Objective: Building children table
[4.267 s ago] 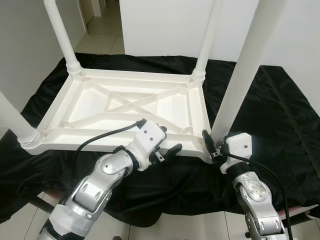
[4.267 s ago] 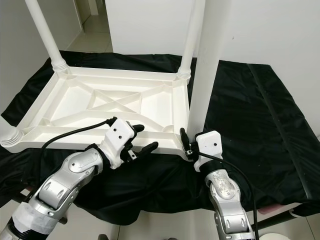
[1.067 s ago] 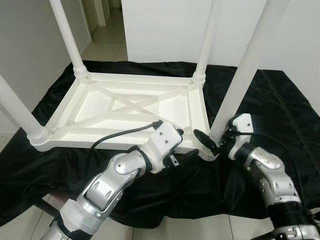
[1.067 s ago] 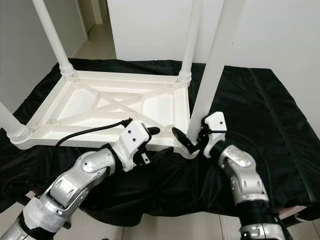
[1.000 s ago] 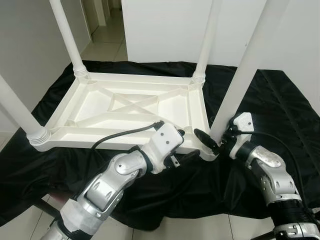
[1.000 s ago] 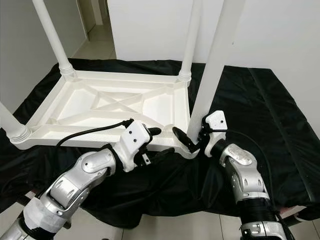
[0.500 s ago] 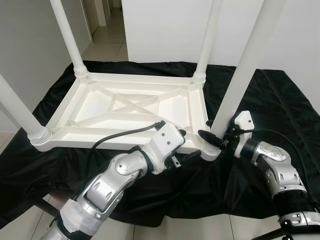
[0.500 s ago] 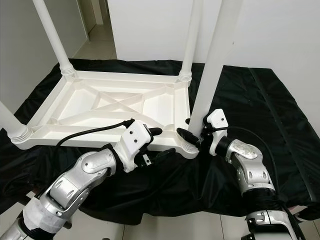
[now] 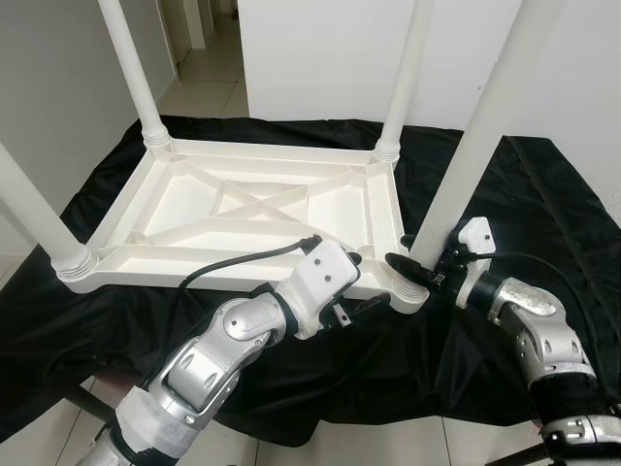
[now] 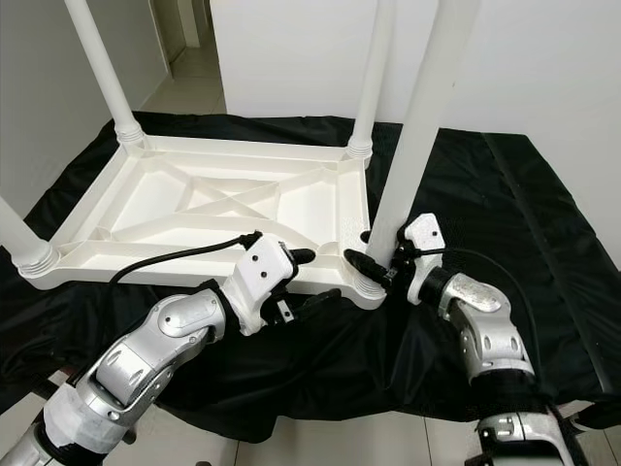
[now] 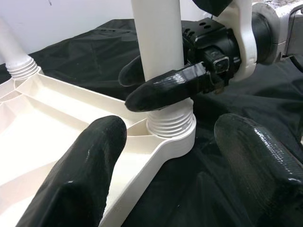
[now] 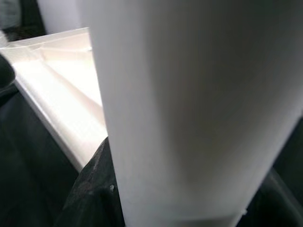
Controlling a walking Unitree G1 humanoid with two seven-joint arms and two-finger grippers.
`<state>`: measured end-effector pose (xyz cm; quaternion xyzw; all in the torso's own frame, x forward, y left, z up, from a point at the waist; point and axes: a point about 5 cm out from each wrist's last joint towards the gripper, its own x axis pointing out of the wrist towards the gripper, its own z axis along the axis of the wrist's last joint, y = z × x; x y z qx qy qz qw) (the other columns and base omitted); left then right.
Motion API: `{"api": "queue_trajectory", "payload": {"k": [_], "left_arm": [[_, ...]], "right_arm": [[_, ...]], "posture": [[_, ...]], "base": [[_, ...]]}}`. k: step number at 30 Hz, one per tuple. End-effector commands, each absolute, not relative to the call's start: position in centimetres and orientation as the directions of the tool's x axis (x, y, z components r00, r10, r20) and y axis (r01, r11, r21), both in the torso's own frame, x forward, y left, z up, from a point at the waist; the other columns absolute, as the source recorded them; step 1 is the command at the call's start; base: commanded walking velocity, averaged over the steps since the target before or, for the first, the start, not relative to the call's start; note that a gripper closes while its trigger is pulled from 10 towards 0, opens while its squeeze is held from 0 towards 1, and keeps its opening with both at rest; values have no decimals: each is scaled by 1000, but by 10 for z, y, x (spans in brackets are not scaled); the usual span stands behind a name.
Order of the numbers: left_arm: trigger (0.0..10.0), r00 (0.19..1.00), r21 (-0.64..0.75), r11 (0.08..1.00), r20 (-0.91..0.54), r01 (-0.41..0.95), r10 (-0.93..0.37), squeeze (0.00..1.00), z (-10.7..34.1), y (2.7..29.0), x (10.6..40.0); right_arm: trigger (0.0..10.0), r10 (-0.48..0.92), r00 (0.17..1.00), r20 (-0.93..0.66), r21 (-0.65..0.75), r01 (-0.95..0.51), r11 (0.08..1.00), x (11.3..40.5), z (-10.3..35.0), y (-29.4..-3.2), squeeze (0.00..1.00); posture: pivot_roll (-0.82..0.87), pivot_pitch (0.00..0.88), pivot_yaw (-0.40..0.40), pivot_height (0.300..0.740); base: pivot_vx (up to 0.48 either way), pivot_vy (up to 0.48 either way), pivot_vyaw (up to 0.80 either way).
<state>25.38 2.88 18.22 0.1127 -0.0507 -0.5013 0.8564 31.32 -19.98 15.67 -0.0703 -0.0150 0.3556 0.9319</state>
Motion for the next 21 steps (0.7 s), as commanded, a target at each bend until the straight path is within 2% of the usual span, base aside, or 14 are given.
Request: {"api": "queue_trajectory", "payload": {"k": [1,3,8,14,19,21], "left_arm": [[10000,405,238,382,-54,893,-913,0,181,25,248],[10000,416,230,394,-56,890,-908,0,179,26,248],[10000,421,226,399,-59,889,-905,0,177,27,247],[10000,430,226,406,-66,885,-900,0,175,30,247],[10000,433,228,408,-72,884,-898,0,174,32,248],[10000,433,228,408,-73,884,-898,0,174,32,248]], "right_arm": [[10000,632,774,-45,-106,-632,767,314,149,-196,0],[10000,564,824,-51,-129,-565,815,313,148,-191,0],[10000,536,842,-56,-127,-539,833,309,146,-184,0],[10000,406,912,-53,-96,-409,907,300,143,-170,0],[10000,164,986,-30,21,-164,986,285,135,-151,0],[10000,127,991,-30,33,-126,991,283,134,-149,0]], "posture": [[-11,51,-10,740],[-16,49,-10,740],[-14,49,-19,740],[-16,48,-19,740],[-13,42,-15,740],[-13,42,-15,740]], "base": [[0,0,0],[0,0,0],[0,0,0],[0,0,0],[0,0,0],[0,0,0]]}}
